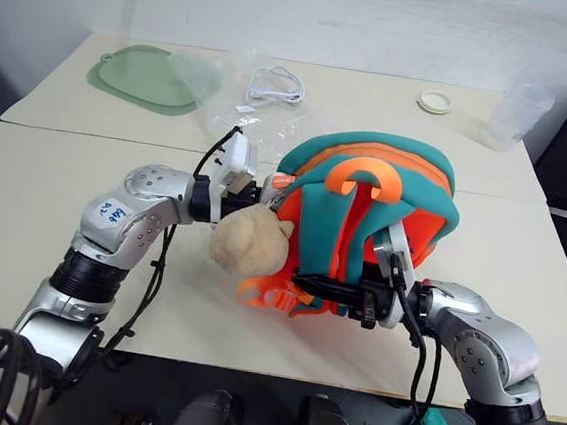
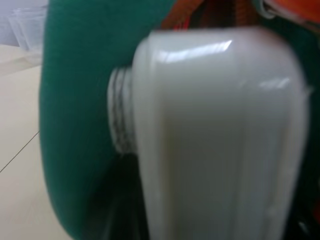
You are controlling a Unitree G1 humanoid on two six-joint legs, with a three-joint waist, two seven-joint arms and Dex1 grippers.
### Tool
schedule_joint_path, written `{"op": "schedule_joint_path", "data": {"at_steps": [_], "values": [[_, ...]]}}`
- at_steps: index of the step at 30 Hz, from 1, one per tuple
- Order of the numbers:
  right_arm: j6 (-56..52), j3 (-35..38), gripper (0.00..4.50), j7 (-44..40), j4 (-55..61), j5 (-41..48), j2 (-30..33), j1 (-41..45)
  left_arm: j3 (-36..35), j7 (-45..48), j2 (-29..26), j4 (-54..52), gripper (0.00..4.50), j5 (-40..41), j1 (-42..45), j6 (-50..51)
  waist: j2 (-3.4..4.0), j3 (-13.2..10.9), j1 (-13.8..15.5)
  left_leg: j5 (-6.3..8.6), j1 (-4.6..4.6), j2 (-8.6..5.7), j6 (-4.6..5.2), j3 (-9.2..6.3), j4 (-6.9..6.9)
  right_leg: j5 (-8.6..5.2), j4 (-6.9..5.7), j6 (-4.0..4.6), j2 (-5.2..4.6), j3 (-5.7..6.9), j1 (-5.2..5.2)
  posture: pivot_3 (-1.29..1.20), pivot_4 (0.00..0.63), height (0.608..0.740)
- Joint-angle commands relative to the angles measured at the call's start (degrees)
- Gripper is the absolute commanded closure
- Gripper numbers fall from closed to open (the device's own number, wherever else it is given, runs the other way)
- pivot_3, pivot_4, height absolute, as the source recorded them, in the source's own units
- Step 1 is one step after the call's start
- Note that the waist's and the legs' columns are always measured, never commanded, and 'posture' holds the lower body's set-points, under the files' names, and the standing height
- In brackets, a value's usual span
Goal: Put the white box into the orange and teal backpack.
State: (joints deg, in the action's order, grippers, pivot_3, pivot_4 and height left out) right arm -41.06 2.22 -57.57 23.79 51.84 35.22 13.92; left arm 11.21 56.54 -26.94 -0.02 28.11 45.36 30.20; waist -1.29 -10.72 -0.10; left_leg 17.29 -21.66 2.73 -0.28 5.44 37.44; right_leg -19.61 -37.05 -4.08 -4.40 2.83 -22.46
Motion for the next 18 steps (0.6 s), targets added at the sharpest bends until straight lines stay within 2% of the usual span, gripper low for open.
{"op": "schedule_joint_path", "data": {"at_steps": [1, 5, 6, 9, 11, 15, 18], "values": [[1.3, 0.4, 4.45, 0.8, 2.7, 0.0, -0.5, -0.9, -5.9, 2.1, -2.3, -2.0, 1.36, 2.5, -0.5, -1.2, 0.0, 0.0, -0.2, 0.0, 0.0, 0.01, -0.01, 0.0, -0.01, 0.0, 0.0, 0.0, 0.01, 0.0, 0.0, 0.0, 0.15, 0.74], [2.2, 0.8, 4.45, 1.5, 2.9, -0.2, -0.7, -1.7, -11.9, 8.7, -9.1, -1.7, 0.16, 5.8, -3.2, -1.2, 0.0, 0.0, -1.1, -0.07, 0.02, 0.06, -0.12, 0.01, -0.07, 0.0, -0.06, 0.01, 0.04, -0.01, -0.06, 0.0, 0.15, 0.74], [2.4, 0.9, 4.45, 1.5, 2.8, -0.4, -0.6, -1.9, -12.9, 11.9, -12.6, -1.5, 0.0, 6.2, -4.3, -0.7, 0.0, 0.0, -1.2, -0.09, 0.02, 0.06, -0.14, -0.02, -0.08, -0.01, -0.07, 0.02, 0.04, 0.02, -0.05, 0.0, 0.15, 0.74], [2.8, 1.0, 4.45, 1.4, 2.4, -0.7, -0.6, -1.9, -14.2, 18.5, -19.5, -0.9, 0.0, 7.1, -6.5, 1.0, 0.0, 0.0, -1.3, -0.09, 0.02, 0.02, -0.13, -0.03, -0.11, -0.01, -0.04, 0.03, 0.0, 0.02, -0.03, 0.0, 0.15, 0.74], [3.3, 0.9, 4.45, 1.0, 1.8, -1.1, -0.5, -2.0, -15.4, 20.8, -22.0, 0.5, 0.0, 6.3, -7.7, -1.3, 0.0, 0.0, -1.3, -0.08, 0.01, 0.01, -0.1, -0.03, -0.1, -0.01, -0.02, 0.02, -0.02, 0.02, -0.02, 0.0, 0.15, 0.74], [3.8, 1.0, 4.45, 0.5, 1.4, -1.5, -0.3, -2.2, -17.4, 20.7, -22.1, -1.1, 0.0, 8.7, -8.4, 0.7, -0.01, 0.0, -0.8, -0.05, 0.0, 0.0, -0.05, -0.05, -0.08, -0.01, -0.02, 0.02, -0.05, 0.04, -0.02, 0.0, 0.15, 0.74], [3.8, 1.2, 4.45, 0.2, 1.0, -1.6, 0.1, -2.5, -19.7, 17.4, -20.7, -7.2, 0.0, 12.5, -9.6, 3.3, -0.01, 0.0, -0.8, -0.03, 0.0, 0.0, -0.02, -0.04, -0.09, -0.01, 0.0, 0.02, -0.06, 0.01, -0.01, 0.0, 0.15, 0.74]]}}
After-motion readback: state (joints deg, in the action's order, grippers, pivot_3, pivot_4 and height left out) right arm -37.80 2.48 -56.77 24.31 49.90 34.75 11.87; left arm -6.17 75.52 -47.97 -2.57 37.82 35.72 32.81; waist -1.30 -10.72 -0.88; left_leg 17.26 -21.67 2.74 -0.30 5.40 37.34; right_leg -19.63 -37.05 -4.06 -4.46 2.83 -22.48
